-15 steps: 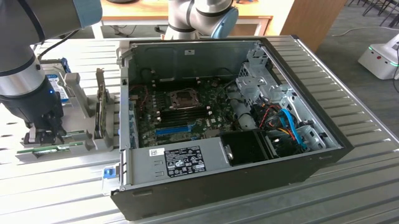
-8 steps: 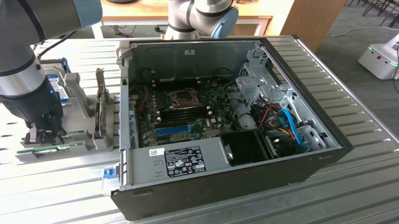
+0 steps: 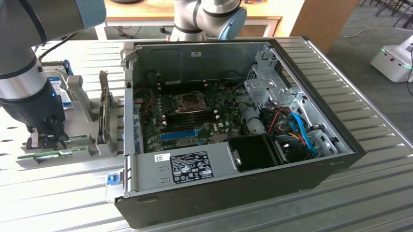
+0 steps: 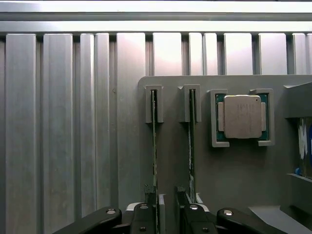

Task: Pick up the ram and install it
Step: 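Pick up the ram and move it above insertion slot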

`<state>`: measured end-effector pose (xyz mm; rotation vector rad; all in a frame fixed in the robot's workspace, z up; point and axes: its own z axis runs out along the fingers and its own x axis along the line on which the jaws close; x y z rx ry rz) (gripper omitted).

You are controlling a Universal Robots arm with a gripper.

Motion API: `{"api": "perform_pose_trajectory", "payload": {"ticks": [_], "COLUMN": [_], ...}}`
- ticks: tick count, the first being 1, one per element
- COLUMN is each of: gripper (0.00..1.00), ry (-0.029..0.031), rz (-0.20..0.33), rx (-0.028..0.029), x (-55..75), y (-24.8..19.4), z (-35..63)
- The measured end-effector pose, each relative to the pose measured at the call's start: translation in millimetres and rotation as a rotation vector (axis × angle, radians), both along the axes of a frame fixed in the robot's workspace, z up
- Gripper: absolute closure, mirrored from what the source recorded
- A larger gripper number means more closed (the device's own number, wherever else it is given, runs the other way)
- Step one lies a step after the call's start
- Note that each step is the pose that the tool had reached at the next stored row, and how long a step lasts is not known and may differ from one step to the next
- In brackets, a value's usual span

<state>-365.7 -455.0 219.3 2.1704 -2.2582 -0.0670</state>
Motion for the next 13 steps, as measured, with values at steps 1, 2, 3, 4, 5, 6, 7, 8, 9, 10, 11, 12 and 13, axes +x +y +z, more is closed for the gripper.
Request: {"api": "perform_pose_trajectory", "payload": {"ticks": [1, 2, 3, 4, 5, 6, 7, 8, 9, 10, 11, 12, 13], "gripper": [0.71, 0.71, 0.71, 0.71, 0.71, 0.71, 0.71, 0.71, 0.71, 0.71, 0.71, 0.71, 0.71], "ry": [-0.0003, -0.0002, 0.0000, -0.0001, -0.0001, 0.0000, -0.0001, 0.0000, 0.0000, 0.0000, 0.0000, 0.0000, 0.0000], "rz": [0.000, 0.000, 0.000, 0.000, 0.000, 0.000, 0.000, 0.000, 0.000, 0.000, 0.000, 0.000, 0.000], "rx": [0.0003, 0.0002, 0.0000, 0.0001, 0.0001, 0.0001, 0.0001, 0.0000, 0.0000, 0.0001, 0.0000, 0.0001, 0.0000], "x": [0.1, 0.0, 0.0, 0.0, 0.0, 0.0, 0.0, 0.0, 0.0, 0.0, 0.0, 0.0, 0.0], "y": [0.0, 0.0, 0.0, 0.0, 0.0, 0.0, 0.0, 0.0, 0.0, 0.0, 0.0, 0.0, 0.0], "z": [-1.1, -2.2, -3.4, -4.5, -5.4, -6.1, -6.9, -7.6, -8.2, -8.8, -9.3, -9.9, -10.3]}}
